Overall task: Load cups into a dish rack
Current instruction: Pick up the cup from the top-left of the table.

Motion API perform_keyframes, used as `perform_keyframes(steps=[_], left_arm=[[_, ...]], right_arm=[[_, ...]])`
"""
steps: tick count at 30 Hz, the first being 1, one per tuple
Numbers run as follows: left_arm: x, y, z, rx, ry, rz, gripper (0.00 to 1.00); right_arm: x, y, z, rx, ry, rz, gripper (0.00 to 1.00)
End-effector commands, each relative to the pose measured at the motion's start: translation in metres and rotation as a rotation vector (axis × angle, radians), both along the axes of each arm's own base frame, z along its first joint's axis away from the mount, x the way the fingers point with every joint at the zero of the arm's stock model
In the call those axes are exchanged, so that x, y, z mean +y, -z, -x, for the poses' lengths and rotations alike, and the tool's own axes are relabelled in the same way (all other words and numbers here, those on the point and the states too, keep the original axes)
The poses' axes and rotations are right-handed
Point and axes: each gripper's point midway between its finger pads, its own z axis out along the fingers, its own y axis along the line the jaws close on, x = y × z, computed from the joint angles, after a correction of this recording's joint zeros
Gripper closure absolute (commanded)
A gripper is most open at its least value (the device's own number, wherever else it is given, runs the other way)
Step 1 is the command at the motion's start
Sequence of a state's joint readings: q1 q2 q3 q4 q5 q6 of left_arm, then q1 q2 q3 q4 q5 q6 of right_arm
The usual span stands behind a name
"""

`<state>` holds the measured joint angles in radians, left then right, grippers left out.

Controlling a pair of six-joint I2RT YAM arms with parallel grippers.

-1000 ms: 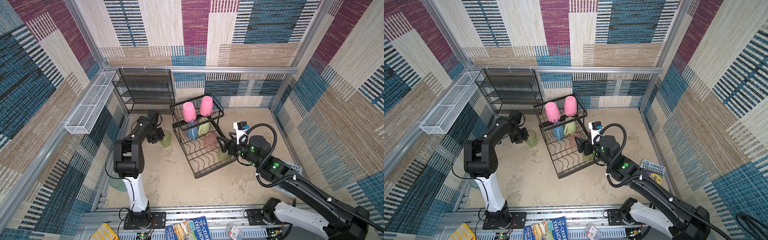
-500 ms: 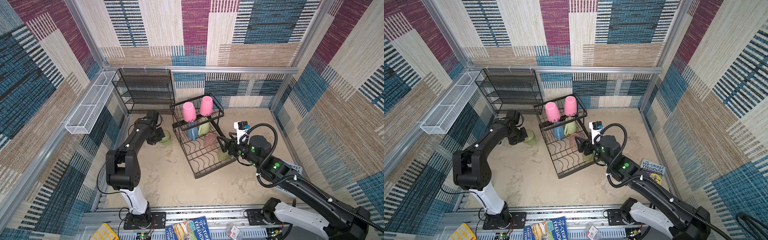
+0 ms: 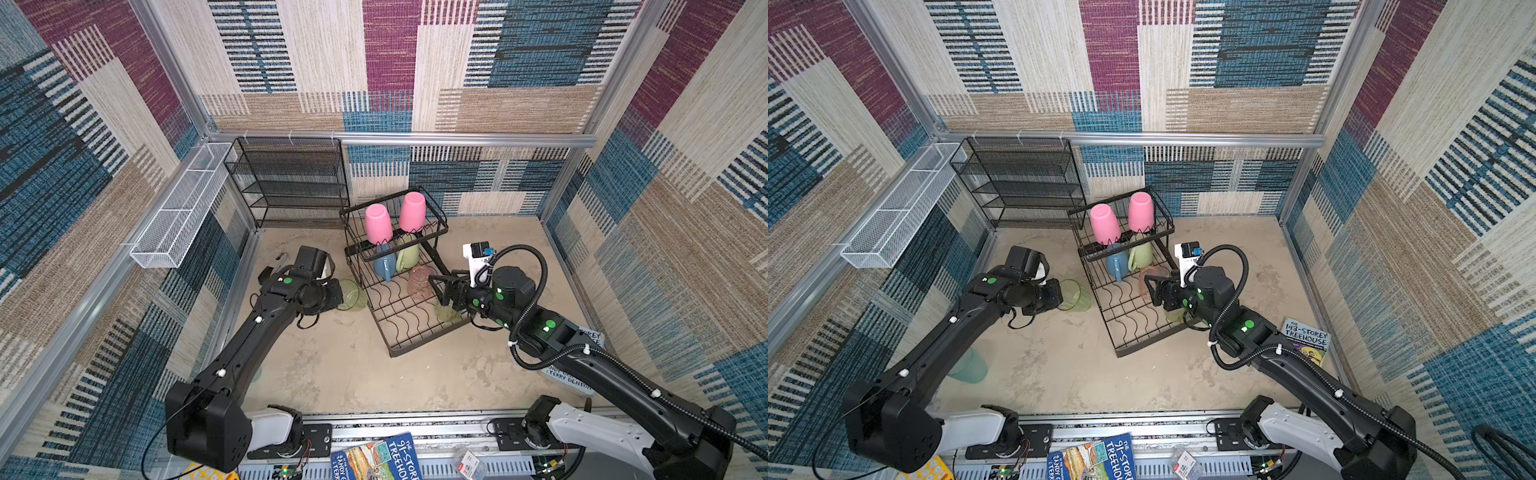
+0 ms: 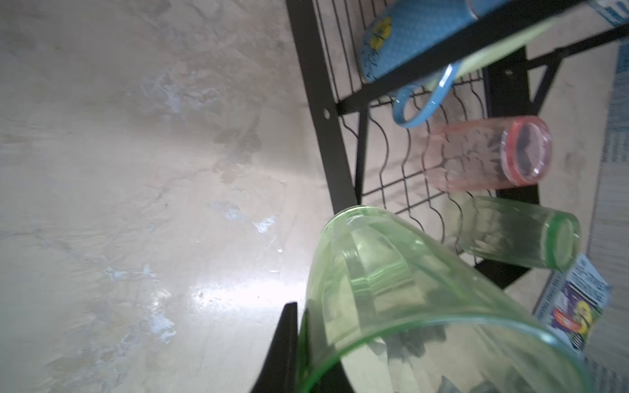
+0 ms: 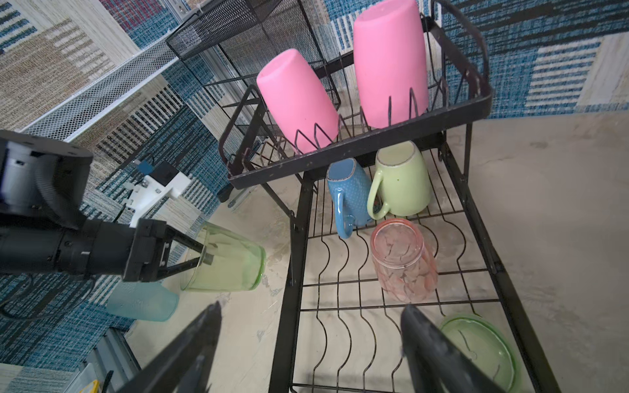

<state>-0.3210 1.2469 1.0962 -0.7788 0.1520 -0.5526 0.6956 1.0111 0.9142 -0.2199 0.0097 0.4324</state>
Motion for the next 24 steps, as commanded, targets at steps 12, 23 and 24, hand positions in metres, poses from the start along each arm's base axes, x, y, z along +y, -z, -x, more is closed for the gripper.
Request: perform_keyframes(steps=[12, 23, 24], left_arm=[[-0.139, -0.129, 0.000, -0.322, 0.204, 0.567, 0.96], [-0.199, -0.191, -0.054, -0.528, 0.188, 0.778, 0.97], [-0.207, -0.196, -0.060, -0.541, 0.197, 0.800, 0.97]], right_arm=[[-0.057, -0.062, -0.028, 0.104, 0.057, -0.303, 0.11], [-0.104, -0.099, -0.053, 0.186, 0.030, -0.621, 0.08], [-0.108, -0.103, -0.054, 0.184, 0.022, -0.649, 0.07]])
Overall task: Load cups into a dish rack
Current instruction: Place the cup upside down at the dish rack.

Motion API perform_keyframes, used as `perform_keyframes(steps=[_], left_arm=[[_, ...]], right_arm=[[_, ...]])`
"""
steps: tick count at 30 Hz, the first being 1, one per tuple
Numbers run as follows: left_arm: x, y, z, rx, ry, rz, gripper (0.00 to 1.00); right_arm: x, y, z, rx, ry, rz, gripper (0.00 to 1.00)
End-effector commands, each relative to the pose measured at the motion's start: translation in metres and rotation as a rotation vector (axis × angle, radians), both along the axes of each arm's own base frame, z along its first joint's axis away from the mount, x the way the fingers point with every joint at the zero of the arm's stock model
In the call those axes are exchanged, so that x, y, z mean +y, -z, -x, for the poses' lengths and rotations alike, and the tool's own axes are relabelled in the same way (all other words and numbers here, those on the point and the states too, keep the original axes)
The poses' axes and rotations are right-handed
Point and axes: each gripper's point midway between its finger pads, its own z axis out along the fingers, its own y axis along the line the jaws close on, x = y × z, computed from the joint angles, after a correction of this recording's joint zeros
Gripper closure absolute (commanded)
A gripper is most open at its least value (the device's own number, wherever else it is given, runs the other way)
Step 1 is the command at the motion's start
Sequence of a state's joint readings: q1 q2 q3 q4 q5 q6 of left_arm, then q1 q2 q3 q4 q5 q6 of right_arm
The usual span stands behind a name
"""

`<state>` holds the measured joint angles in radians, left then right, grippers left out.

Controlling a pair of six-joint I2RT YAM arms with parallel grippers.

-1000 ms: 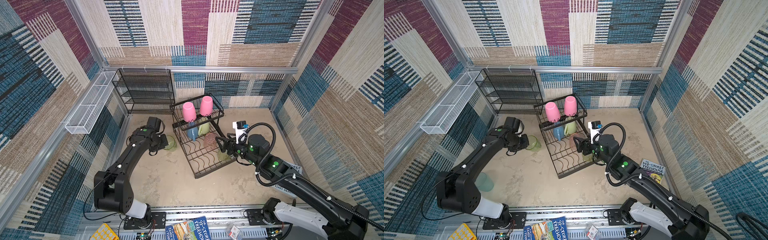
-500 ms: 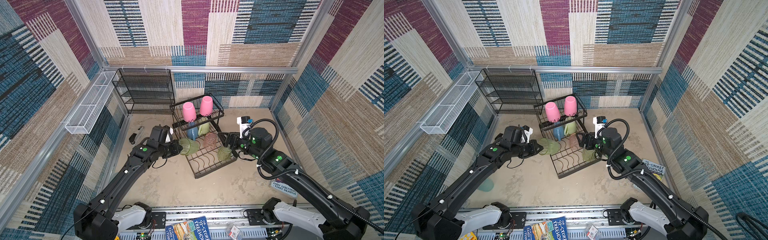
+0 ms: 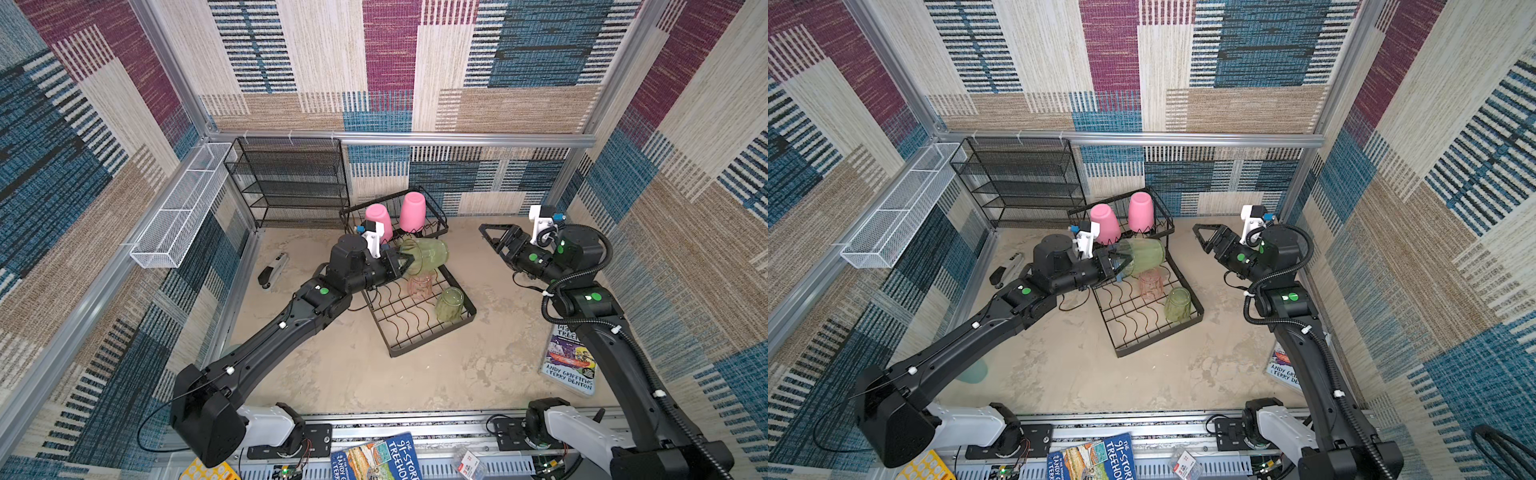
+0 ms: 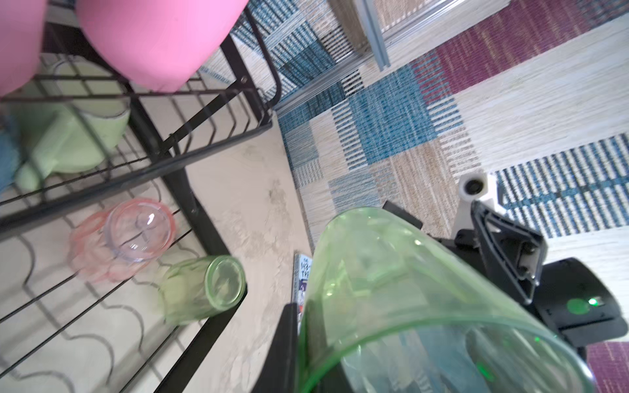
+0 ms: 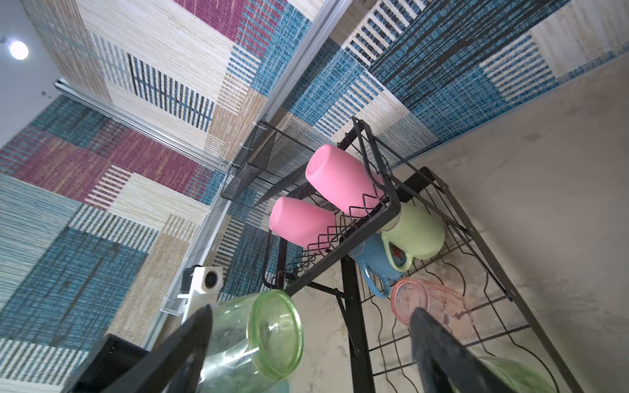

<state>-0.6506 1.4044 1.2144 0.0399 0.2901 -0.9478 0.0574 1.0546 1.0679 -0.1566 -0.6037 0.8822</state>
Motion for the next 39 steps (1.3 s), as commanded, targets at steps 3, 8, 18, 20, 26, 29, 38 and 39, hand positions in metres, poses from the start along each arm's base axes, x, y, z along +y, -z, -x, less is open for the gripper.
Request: perform_keyframes(steps=[3, 8, 18, 20, 26, 29, 38, 39], left_arm=[[-0.034, -0.051, -0.032, -0.126, 0.002, 0.199, 0.97], [-0.069, -0.061, -0.049, -0.162, 0.024, 0.259, 0.97], [-0.114, -0.057, -0.064, -0.167, 0.086, 0.312, 0.97], [-0.118, -0.053, -0.064, -0.163, 0.092, 0.309, 0.97], [-0.130, -0.048, -0.058, -0.160, 0.118, 0.316, 0.97], [-0.135, -0.047, -0.054, -0.159, 0.129, 0.321, 0.97], [-0.153, -0.035, -0.044, -0.145, 0.137, 0.341, 0.97], [-0.154, -0.035, -0.043, -0.148, 0.135, 0.348, 0.97]], right_arm=[[-0.004, -0.027, 0.002, -0.012, -0.098, -0.198, 0.06], [-0.014, -0.021, -0.010, 0.023, -0.104, -0.299, 0.04], [-0.023, -0.020, -0.023, 0.041, -0.105, -0.365, 0.04], [-0.023, -0.021, -0.024, 0.041, -0.107, -0.377, 0.04], [-0.026, -0.020, -0.030, 0.045, -0.089, -0.380, 0.04], [-0.028, -0.016, -0.033, 0.053, -0.073, -0.373, 0.05], [-0.034, -0.014, -0.040, 0.052, -0.026, -0.391, 0.06], [-0.036, -0.014, -0.041, 0.051, -0.014, -0.396, 0.06]])
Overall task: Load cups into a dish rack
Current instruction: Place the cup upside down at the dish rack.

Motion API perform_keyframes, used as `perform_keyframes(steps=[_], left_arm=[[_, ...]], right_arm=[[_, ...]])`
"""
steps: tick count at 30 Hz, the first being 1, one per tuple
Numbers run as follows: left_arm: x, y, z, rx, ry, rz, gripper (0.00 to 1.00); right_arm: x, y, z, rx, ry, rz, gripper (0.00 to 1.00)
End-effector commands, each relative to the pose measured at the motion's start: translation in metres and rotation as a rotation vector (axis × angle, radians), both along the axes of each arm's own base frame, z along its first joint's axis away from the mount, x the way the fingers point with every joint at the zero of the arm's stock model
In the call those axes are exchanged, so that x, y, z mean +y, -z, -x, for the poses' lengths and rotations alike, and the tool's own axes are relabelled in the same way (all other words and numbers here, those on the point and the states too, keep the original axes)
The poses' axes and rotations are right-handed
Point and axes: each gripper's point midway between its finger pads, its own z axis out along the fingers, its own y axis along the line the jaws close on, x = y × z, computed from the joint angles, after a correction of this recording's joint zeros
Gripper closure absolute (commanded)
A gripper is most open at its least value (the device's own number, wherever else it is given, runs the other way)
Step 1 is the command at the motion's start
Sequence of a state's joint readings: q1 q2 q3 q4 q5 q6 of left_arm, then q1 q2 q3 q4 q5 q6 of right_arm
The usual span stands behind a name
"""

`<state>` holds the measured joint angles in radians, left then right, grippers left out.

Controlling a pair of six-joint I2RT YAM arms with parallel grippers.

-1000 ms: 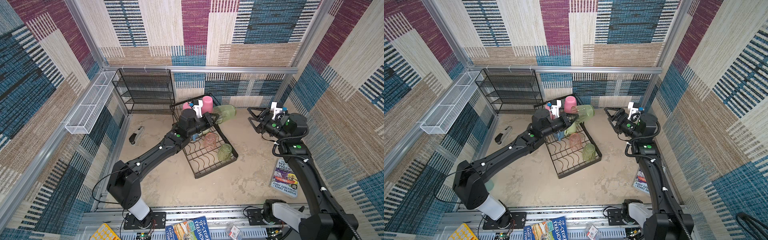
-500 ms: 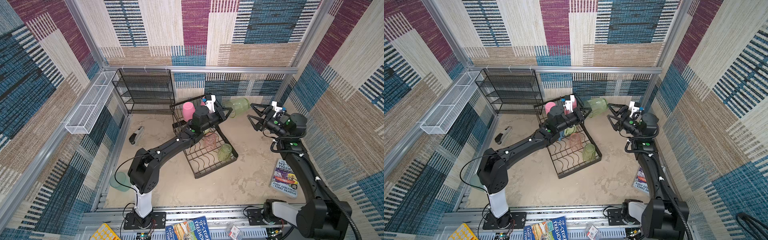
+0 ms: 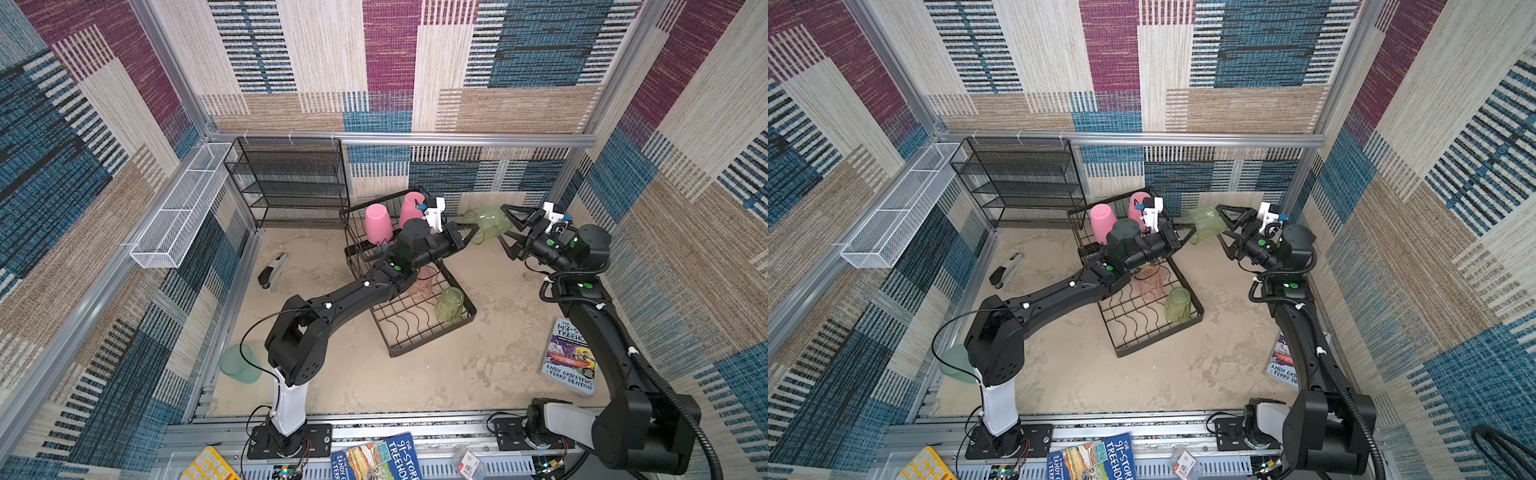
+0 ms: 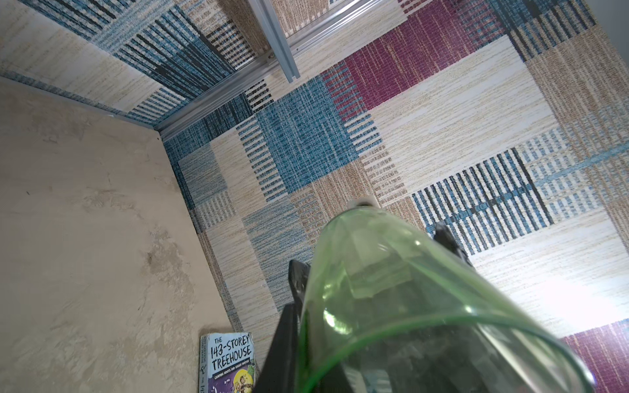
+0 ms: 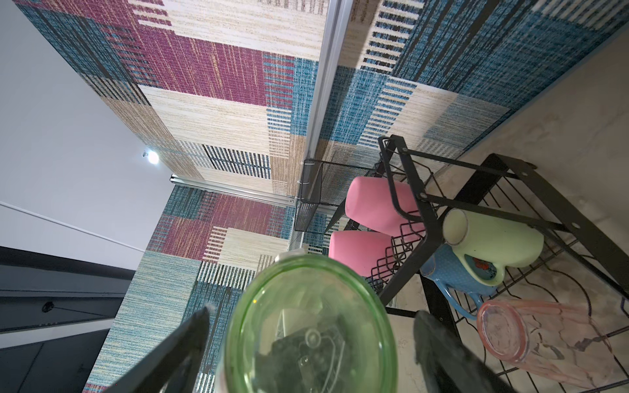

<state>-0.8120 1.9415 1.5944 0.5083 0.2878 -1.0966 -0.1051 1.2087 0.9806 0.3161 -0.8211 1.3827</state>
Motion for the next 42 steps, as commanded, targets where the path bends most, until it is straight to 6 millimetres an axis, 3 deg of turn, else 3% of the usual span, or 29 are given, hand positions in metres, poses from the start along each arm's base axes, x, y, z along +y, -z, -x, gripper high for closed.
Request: perform_keyframes(steps=[1, 14, 31, 36, 42], left_arm=[[-0.002, -0.013, 0.002, -0.033, -0.017, 0.067, 0.97], [-0.016, -0.011, 0.003, -0.048, -0.045, 0.111, 0.97], [-0.044, -0.003, 0.004, -0.022, -0.020, 0.124, 0.96], [-0.044, -0.001, 0.005, -0.017, -0.018, 0.122, 0.94], [-0.042, -0.002, 0.009, -0.029, -0.015, 0.108, 0.78]], right_arm=[[-0.005, -0.009, -0.001, -0.034, 0.042, -0.016, 0.06], [-0.023, -0.005, 0.007, -0.016, 0.173, -0.101, 0.14], [-0.025, 0.003, 0.005, -0.002, 0.204, -0.032, 0.14], [-0.029, 0.001, 0.006, -0.009, 0.231, -0.016, 0.26], [-0.034, -0.007, 0.008, -0.042, 0.277, 0.031, 0.35]])
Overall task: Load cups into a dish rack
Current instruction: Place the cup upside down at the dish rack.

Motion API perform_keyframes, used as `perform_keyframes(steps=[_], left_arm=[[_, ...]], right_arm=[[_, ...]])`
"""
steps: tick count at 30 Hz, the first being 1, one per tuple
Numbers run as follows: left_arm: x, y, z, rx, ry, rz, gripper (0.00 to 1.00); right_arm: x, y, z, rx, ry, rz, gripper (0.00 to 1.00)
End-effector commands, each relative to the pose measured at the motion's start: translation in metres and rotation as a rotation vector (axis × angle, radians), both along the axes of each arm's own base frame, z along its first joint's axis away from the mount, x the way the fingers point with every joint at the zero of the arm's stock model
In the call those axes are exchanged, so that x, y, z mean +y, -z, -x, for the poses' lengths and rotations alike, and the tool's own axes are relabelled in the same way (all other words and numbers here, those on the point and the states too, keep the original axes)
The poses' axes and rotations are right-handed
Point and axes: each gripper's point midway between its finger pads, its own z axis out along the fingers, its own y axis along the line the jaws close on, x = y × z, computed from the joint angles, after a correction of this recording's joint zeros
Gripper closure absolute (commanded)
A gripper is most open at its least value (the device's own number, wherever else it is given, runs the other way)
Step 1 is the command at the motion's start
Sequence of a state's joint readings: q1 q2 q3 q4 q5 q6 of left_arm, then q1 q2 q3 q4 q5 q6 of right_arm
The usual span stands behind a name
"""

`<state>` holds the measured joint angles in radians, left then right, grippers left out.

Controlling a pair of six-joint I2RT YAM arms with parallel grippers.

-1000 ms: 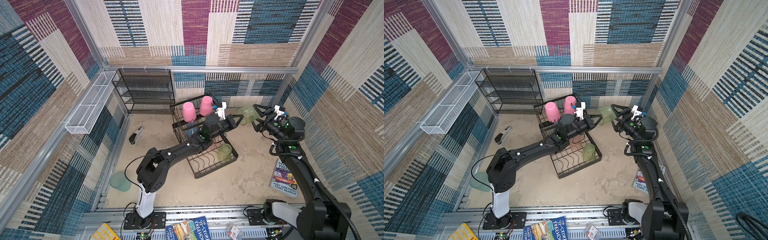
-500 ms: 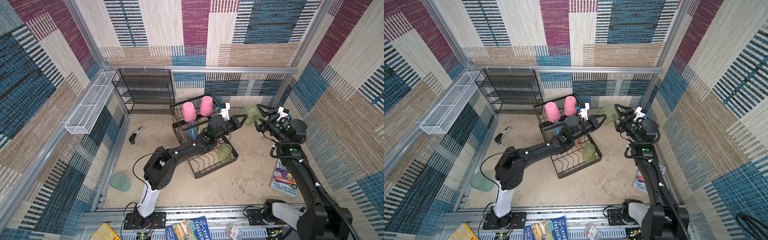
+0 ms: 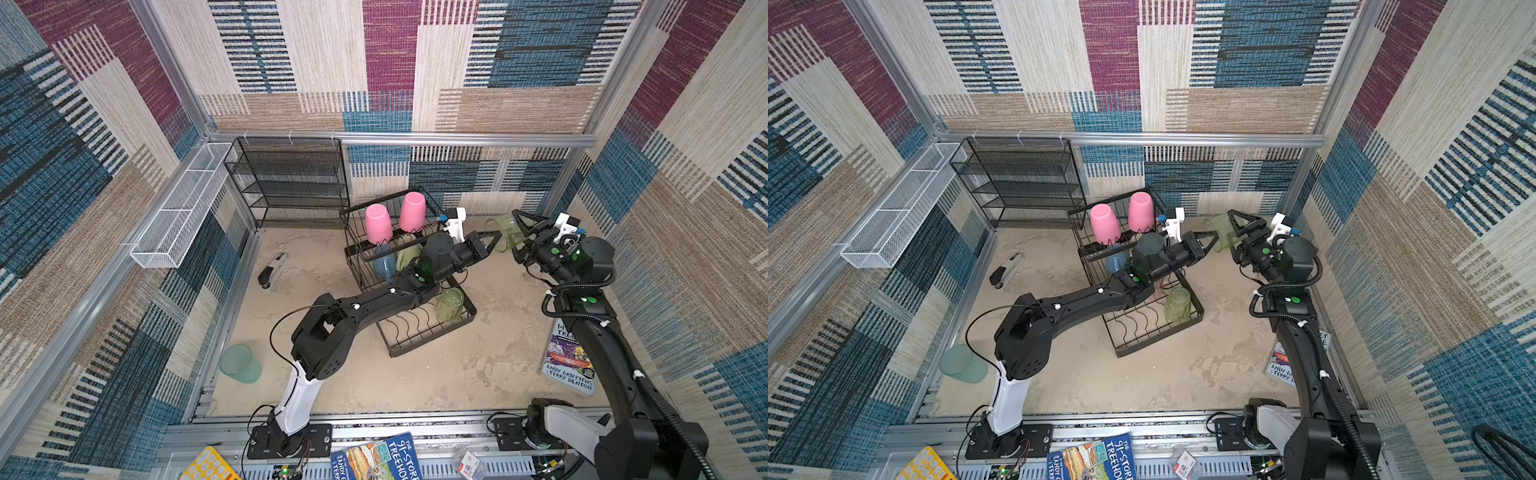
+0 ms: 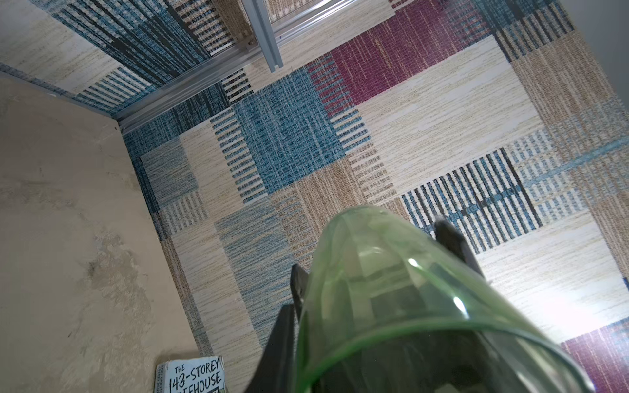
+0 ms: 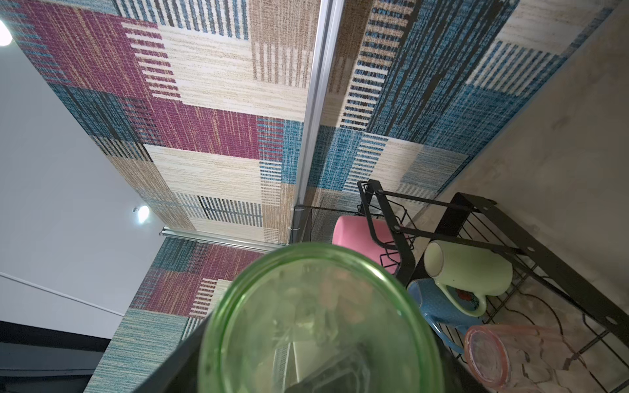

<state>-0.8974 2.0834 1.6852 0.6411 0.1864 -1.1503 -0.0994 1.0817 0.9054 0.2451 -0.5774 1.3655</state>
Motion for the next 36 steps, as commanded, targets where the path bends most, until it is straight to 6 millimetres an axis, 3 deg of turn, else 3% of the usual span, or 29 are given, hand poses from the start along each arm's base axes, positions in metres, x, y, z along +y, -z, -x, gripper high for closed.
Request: perform_keyframes(steps=[1, 5, 10, 18, 27, 31, 36], left_arm=[[0.005, -0.011, 0.002, -0.035, -0.006, 0.010, 0.75], [0.010, -0.012, 0.006, -0.055, -0.011, -0.017, 0.63], [0.019, -0.011, 0.011, -0.072, -0.020, -0.049, 0.57], [0.054, 0.022, 0.015, -0.018, -0.023, -0.223, 0.52], [0.132, 0.040, 0.031, 0.026, -0.092, -0.509, 0.49], [0.185, 0.054, 0.033, 0.099, -0.131, -0.641, 0.48], [0.235, 0.045, 0.047, 0.093, -0.187, -0.751, 0.45]], right_arm=[[-0.005, -0.012, 0.001, -0.052, 0.043, 0.054, 0.36], [-0.009, -0.017, 0.006, -0.085, 0.076, 0.108, 0.39], [-0.013, -0.027, 0.014, -0.138, 0.115, 0.212, 0.40], [-0.006, -0.035, 0.026, -0.224, 0.179, 0.419, 0.42], [0.045, -0.020, 0.038, -0.301, 0.148, 0.631, 0.43], [0.070, -0.003, 0.045, -0.321, 0.113, 0.701, 0.43], [0.104, 0.026, 0.057, -0.335, 0.050, 0.768, 0.44]])
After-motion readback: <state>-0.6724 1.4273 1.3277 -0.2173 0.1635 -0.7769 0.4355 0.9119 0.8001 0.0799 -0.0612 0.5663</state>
